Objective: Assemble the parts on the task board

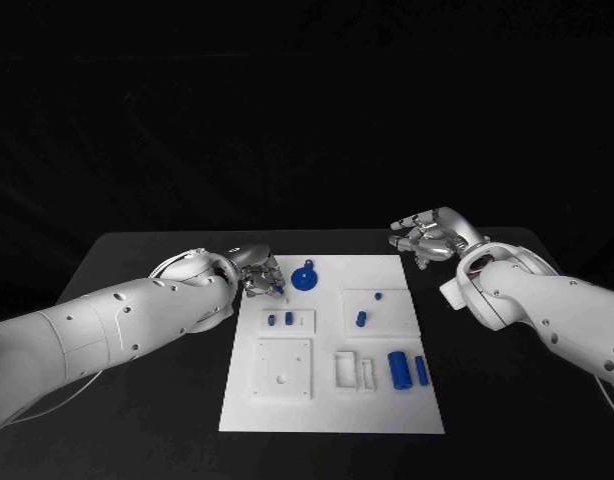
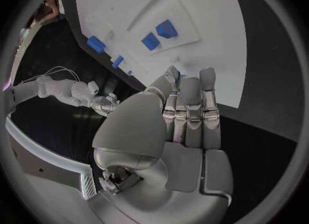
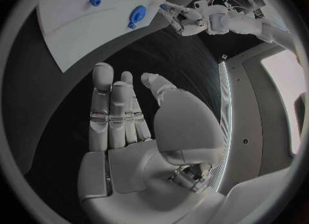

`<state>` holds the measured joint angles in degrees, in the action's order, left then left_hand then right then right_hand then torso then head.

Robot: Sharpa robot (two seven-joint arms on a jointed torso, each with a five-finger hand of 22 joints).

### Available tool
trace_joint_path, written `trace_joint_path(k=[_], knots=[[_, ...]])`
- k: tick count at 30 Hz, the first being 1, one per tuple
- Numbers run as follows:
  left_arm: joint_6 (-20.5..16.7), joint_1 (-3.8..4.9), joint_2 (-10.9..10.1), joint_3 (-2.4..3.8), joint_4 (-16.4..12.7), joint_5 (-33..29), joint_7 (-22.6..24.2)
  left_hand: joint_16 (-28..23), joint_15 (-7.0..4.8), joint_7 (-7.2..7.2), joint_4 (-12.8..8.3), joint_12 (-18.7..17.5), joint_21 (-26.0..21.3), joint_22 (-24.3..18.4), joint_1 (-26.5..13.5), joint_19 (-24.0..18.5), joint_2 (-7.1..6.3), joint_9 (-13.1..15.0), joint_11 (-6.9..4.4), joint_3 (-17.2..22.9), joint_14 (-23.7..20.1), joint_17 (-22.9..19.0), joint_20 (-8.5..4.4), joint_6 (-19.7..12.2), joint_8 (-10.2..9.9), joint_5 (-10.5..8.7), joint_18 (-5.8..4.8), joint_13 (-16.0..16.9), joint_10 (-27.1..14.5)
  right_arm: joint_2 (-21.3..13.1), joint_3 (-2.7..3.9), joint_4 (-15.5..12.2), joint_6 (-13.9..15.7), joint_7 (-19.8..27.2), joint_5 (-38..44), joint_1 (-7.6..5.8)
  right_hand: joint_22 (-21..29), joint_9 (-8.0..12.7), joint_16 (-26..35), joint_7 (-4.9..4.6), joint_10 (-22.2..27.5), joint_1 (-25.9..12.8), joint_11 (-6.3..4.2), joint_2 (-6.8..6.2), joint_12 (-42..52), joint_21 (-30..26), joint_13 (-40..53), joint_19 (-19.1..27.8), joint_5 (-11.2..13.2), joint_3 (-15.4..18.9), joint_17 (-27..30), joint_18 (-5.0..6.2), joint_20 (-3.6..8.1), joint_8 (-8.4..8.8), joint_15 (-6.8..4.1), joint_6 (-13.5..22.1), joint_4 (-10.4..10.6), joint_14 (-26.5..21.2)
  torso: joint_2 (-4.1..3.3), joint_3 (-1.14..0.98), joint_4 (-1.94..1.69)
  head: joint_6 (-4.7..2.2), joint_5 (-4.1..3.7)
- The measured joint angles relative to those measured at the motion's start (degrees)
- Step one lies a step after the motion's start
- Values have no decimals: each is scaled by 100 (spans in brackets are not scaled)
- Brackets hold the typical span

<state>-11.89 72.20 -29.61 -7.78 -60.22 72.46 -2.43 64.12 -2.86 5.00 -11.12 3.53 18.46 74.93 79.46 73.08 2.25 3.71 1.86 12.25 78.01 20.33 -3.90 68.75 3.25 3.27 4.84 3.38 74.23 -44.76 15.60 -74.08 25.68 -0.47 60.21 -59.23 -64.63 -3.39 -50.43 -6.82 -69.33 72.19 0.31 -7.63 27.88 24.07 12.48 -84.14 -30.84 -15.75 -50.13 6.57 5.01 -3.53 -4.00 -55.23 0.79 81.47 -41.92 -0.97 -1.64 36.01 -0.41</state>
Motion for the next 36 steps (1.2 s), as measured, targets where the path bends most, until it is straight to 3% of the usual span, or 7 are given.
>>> trace_joint_path(k=[36], knots=[[133,-68,146,-63,146,-6,-18,0,0,0,-47,0,0,0,7,0,-7,-2,21,16,0,-2,0,-20,23,-1,-3,-2,-22,31,0,8,1,1,0,0,11,0,0,7,1,0,1,0,0,0,-5,0,0,-48,8,0,0,0,0,-7,-17,0,3,2,-4,41,-30]])
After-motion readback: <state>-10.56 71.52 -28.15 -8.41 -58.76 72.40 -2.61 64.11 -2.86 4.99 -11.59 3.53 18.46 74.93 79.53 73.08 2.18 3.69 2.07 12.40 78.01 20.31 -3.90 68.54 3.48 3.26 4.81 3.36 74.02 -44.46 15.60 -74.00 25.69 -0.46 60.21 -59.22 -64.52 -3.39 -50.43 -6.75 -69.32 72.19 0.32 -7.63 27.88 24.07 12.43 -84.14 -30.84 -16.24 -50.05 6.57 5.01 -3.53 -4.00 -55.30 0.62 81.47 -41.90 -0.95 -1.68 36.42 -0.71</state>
